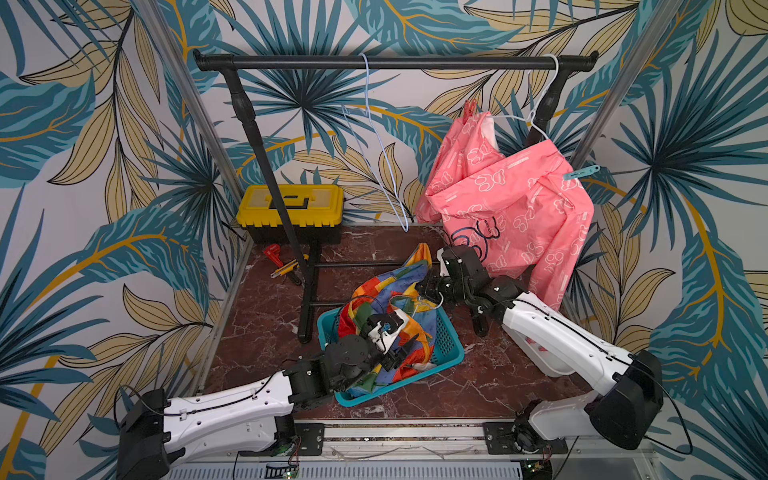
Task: Remove the clothespins securing jackets to the hanger
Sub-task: Remove the clothespin from the hanger.
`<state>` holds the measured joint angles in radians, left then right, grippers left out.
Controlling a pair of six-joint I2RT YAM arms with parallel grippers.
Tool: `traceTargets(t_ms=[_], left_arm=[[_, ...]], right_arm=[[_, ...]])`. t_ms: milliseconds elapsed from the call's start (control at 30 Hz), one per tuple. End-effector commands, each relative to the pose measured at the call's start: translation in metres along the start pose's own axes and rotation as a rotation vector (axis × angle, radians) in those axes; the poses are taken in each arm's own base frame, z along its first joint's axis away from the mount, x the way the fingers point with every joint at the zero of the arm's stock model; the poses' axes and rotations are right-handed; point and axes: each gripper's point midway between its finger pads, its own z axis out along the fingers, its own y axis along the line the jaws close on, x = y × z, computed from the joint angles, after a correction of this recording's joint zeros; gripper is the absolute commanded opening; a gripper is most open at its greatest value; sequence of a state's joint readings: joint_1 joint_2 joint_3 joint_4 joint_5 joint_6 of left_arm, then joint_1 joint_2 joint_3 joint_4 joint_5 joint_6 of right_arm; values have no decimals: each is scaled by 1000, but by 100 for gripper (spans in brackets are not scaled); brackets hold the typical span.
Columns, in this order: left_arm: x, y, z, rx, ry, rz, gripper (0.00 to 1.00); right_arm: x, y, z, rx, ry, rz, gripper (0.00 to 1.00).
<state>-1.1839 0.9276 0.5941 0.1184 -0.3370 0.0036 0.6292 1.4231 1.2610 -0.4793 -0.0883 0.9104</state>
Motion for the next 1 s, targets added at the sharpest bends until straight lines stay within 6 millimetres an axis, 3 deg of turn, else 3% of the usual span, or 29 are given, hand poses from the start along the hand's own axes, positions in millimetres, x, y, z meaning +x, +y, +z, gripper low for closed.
traceTargets(t_ms=[0,133,367,567,700,967], left_arm=[[44,-8,-12,11,174,21,68],[67,-20,-18,18,230,54,67],[85,3,-16,-161,264,69,57],[103,-2,-7,-164,324,93,55],[105,3,-8,-194,325,93,52],[89,19,-20,-256,255,58,42]], right_arm=[[-11,0,4,30,-32,23,0],[-14,3,7,30,-37,50,0],[-17,8,1,19,-47,65,0],[-16,9,-2,12,-53,64,0],[-18,12,-5,2,-66,58,0],[-17,14,-4,-12,-61,52,0]])
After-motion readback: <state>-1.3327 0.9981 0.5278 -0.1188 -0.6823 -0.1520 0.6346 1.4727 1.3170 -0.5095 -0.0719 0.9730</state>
